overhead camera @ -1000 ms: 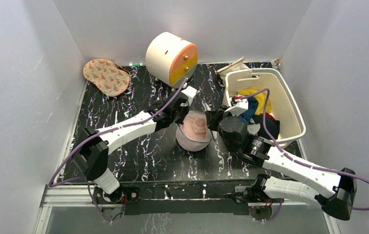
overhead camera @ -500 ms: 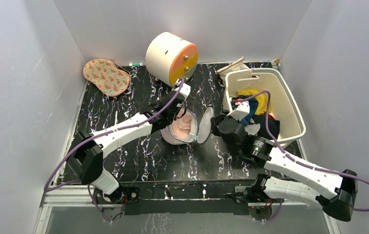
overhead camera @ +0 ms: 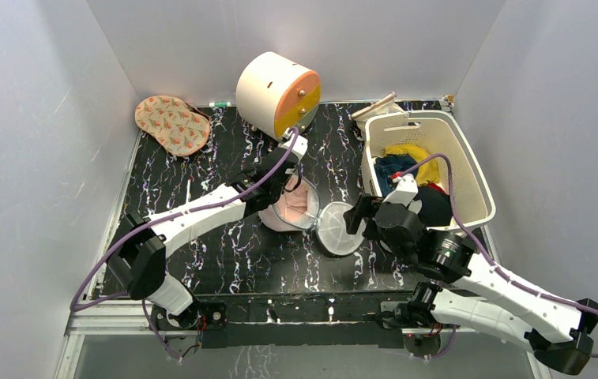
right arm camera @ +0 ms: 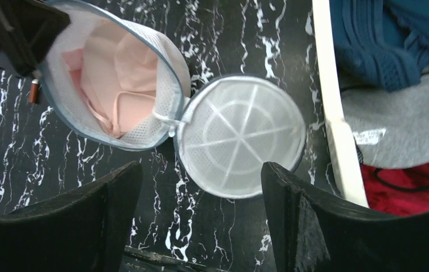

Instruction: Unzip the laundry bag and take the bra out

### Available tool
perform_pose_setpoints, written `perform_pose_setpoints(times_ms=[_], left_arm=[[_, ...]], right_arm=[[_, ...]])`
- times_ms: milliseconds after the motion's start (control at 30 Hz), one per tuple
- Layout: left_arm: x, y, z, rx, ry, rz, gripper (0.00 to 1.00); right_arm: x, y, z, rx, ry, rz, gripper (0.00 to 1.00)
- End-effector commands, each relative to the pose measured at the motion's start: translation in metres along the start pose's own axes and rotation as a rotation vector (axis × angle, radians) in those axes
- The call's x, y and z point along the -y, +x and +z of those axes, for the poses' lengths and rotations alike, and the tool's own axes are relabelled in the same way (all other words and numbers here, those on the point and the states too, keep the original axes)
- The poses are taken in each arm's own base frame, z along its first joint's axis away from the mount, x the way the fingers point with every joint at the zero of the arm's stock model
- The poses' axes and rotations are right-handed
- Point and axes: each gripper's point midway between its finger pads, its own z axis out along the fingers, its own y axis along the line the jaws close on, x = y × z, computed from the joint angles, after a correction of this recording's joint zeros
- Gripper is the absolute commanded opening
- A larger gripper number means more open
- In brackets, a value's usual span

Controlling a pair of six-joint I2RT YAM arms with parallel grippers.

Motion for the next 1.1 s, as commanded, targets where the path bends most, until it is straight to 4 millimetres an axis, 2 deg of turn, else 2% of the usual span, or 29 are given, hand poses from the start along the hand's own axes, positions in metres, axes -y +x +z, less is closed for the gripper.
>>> perform_pose_setpoints(times_ms=[0, 67, 200, 300, 367, 500, 667, 933, 1067], left_arm=[[-0.012, -0.015, -0.010, 0.052, -0.032, -0.023, 0.00], [-0.012, -0.014, -0.009, 0.045, -0.036, -0.026, 0.00], [-0.009, -0.010, -0.017, 0.008, -0.010, -0.092, 0.14], [-0.003, 0.007, -0.022, -0.046, 0.031, -0.108, 0.16], [-0.004, 0.009, -0.026, -0.052, 0.042, -0.107, 0.16], [-0.015, 0.000, -0.033, -0.034, 0.059, -0.132, 0.13], [-0.024, 0.011, -0.031, -0.026, 0.060, -0.168, 0.01], [-0.023, 0.012, -0.034, 0.020, 0.088, -0.183, 0.00], [-0.012, 0.014, -0.034, 0.011, 0.142, -0.193, 0.00]], right_arm=[[-0.037, -0.052, -0.010, 0.120, -0.105, -0.041, 0.78], [-0.059, -0.054, -0.001, 0.116, -0.162, -0.066, 0.81], [-0.105, -0.045, 0.022, 0.059, -0.279, -0.104, 0.79], [-0.131, -0.035, 0.035, 0.004, -0.345, -0.108, 0.77], [-0.144, -0.029, 0.042, -0.019, -0.391, -0.109, 0.75], [-0.154, -0.021, 0.061, -0.040, -0.432, -0.104, 0.66], [-0.158, -0.013, 0.087, -0.092, -0.484, -0.071, 0.53], [-0.165, -0.006, 0.130, -0.105, -0.464, -0.087, 0.50], [-0.168, 0.001, 0.152, -0.107, -0.439, -0.088, 0.49]])
